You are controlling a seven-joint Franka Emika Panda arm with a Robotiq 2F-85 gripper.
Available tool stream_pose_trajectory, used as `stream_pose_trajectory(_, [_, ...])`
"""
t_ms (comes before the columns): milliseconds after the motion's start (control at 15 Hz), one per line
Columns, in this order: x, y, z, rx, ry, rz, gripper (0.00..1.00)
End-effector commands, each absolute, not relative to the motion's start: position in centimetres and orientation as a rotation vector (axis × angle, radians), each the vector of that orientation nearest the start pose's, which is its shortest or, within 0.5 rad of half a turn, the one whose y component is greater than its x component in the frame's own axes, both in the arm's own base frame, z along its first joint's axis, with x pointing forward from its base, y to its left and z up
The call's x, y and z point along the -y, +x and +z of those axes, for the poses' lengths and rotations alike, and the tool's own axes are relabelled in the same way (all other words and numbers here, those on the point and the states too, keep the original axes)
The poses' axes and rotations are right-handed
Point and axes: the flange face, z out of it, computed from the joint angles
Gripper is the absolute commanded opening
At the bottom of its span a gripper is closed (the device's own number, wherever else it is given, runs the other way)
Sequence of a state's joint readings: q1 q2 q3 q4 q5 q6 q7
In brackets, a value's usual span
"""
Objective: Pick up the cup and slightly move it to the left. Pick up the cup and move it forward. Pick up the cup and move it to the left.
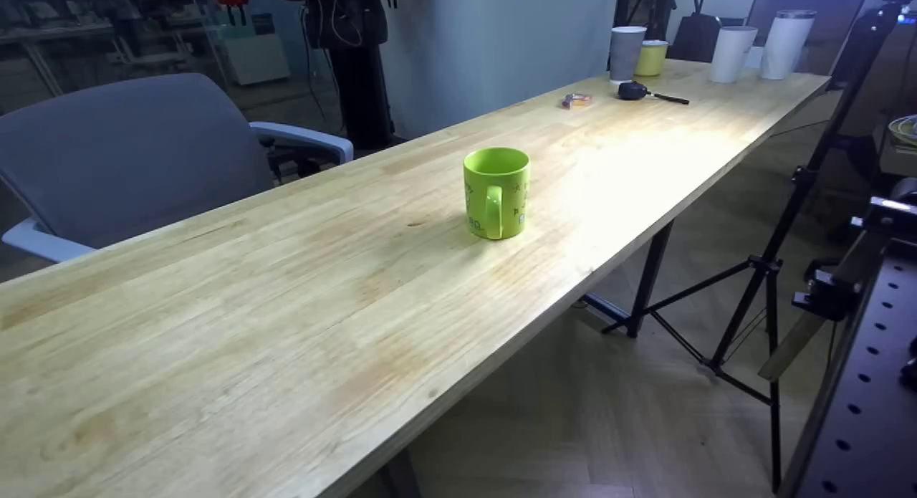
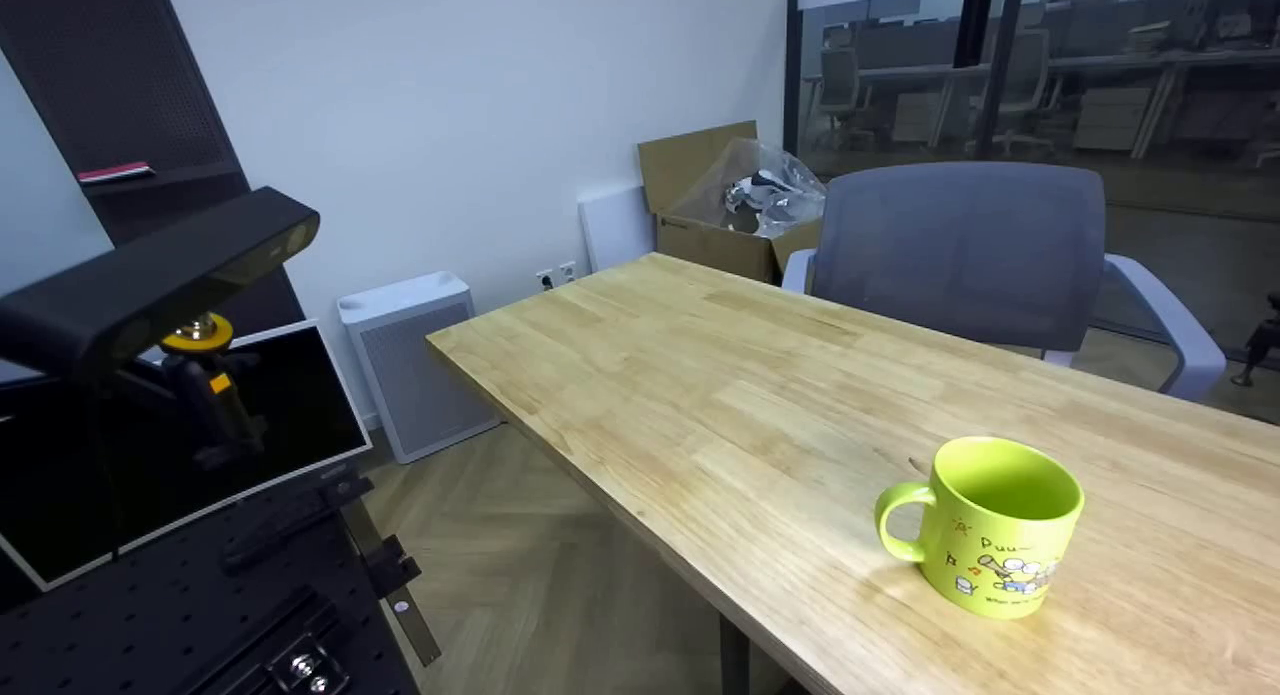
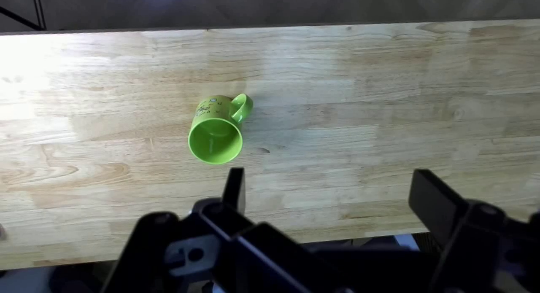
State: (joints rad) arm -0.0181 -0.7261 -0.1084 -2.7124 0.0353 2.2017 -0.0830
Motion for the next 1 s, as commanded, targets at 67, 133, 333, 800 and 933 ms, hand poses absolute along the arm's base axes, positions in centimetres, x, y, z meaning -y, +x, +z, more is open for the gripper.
stream_pose_trajectory(67, [4.2, 34.3, 45.8, -0.064, -3.040, -0.335, 1.00])
stream_pose_trajectory(133, [4.2, 34.3, 45.8, -0.063, -3.040, -0.335, 1.00])
stream_pose_trajectory(333, [4.2, 34.3, 45.8, -0.063, -3.040, -0.335, 1.00])
stream_pose_trajectory(800, [6.3, 36.4, 45.0, -0.121, -3.047, -0.297, 1.00])
stream_pose_trajectory(933, [8.5, 37.5, 44.2, -0.188, -3.068, -0.300, 1.00])
